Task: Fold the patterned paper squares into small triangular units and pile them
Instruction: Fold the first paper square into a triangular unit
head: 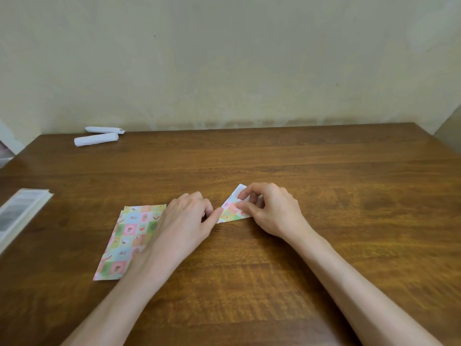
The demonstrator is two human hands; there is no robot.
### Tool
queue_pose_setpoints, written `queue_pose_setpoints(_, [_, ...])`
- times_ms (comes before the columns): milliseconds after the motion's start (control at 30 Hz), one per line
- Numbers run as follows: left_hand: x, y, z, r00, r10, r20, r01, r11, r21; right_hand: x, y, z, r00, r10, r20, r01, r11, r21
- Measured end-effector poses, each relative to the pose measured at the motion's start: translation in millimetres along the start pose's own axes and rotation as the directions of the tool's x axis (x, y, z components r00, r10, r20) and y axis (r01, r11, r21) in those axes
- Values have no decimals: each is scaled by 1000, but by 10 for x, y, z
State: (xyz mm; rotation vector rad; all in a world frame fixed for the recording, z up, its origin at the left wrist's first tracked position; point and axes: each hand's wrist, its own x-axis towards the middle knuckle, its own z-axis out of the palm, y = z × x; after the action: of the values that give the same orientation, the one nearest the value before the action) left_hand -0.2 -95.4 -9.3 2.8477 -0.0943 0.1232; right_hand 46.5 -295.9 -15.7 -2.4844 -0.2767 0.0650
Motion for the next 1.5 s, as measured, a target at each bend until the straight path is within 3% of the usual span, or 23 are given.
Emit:
queue_pose_setpoints(433, [30, -4, 62, 999, 51, -5, -49, 982, 184, 25, -52, -16, 1000, -4, 8, 4, 999, -54])
queue_pose_setpoints(1100, [40, 7, 78, 996, 54, -78, -34, 972, 231, 45, -41, 27, 1000, 0, -6, 0, 997, -82])
queue_pose_setpoints(1500, [52, 52, 3, 997, -42, -71, 54, 981, 188, 46, -53, -9, 1000, 13, 18, -12, 998, -62])
